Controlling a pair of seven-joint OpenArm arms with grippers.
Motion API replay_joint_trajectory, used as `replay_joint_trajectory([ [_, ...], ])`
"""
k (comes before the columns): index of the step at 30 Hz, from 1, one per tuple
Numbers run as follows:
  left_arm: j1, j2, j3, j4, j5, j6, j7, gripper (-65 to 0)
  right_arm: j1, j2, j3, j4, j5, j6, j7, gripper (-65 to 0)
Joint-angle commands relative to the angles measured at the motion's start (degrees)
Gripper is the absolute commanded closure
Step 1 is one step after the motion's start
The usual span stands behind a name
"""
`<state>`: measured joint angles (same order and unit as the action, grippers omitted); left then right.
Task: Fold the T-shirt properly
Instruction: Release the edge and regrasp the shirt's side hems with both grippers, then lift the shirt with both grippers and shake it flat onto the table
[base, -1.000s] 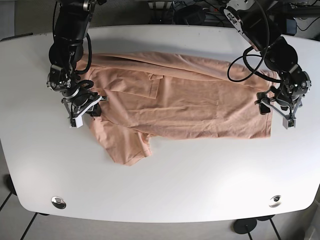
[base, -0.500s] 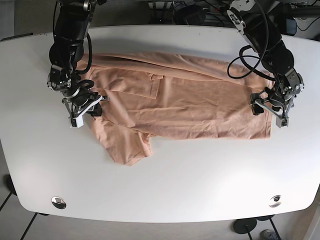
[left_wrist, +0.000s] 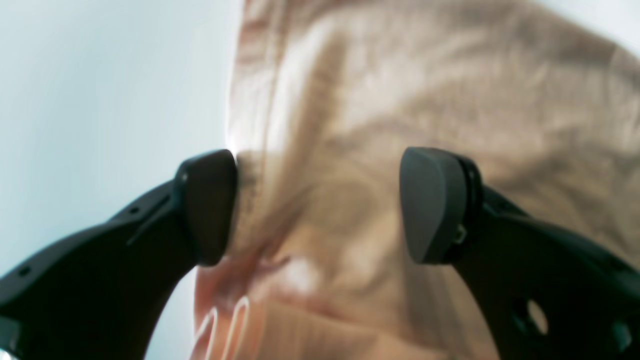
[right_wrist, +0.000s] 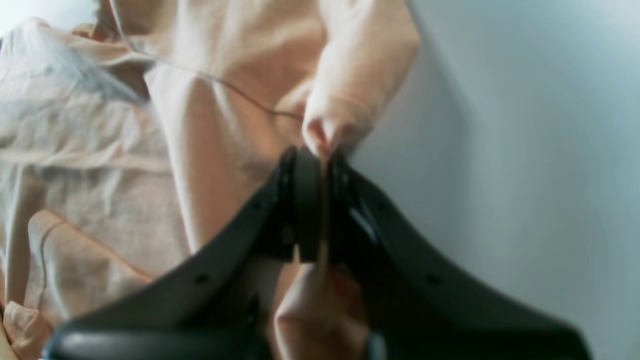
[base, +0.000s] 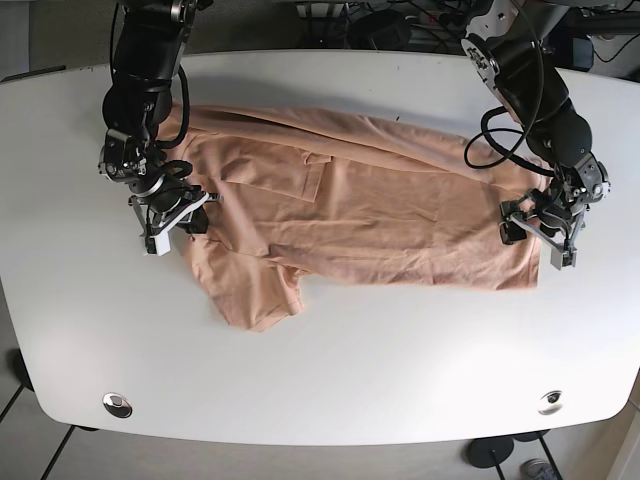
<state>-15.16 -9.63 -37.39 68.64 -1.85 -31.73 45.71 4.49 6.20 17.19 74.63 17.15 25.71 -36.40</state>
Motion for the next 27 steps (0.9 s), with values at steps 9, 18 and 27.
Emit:
replay_joint_trajectory([
  [9, -8.4, -6.7, 0.7, -14.3, -0.7, -0.3, -8.2, -46.9, 0.6, 0.4, 0.0, 0.8, -0.2, 0.35, -0.9, -2.2],
  [18, -16.4, -8.3, 8.1, -31.4, -0.7, -0.6, -12.9, -46.9, 0.6, 0.3, 0.0, 0.8, -0.2, 0.35, -0.9, -2.2],
  [27, -10.6, -7.1, 9.6, -30.1, -0.7, -3.5, -17.4, -0.3, 0.6, 0.2, 0.0, 0.8, -0.2, 0.35, 0.1, -1.9],
])
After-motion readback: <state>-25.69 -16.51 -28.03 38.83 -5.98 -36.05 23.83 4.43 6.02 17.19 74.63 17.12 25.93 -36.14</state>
